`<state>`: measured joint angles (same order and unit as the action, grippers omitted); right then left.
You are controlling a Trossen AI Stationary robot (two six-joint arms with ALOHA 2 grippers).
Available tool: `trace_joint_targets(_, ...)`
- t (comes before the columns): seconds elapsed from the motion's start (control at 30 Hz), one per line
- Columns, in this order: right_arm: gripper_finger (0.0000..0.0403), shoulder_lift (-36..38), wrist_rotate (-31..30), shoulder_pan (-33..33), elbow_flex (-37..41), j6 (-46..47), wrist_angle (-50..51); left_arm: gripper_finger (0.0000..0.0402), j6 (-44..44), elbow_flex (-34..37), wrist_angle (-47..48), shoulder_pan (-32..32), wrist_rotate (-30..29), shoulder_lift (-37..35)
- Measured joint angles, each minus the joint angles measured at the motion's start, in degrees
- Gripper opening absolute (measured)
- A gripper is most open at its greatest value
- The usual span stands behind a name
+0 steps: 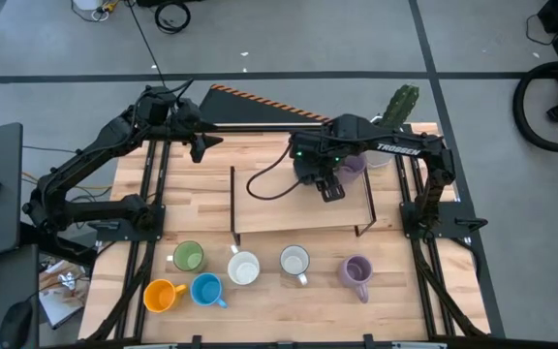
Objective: Place coffee mugs
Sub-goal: Put the light green mug on the shelf
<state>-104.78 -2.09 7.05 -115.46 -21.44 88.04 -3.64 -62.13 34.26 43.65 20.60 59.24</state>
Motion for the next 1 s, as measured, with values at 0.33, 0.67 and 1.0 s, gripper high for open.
trace_joint_targets(0.33,0.0313,1.6,-1.0,-0.7,0.0,1.3,-2.2,0.0243,0.0,0.0,0.0,0.0,0.0,0.0)
trace_joint_targets(0.67,0.0331,2.4,-1.7,-1.3,-4.6,1.8,-2.6,0.0243,0.0,0.0,0.0,0.0,0.0,0.0)
trace_joint_targets(1.0,0.0328,2.6,-3.2,-1.4,-5.4,1.8,-1.6,0.0243,0.0,0.0,0.0,0.0,0.0,0.0)
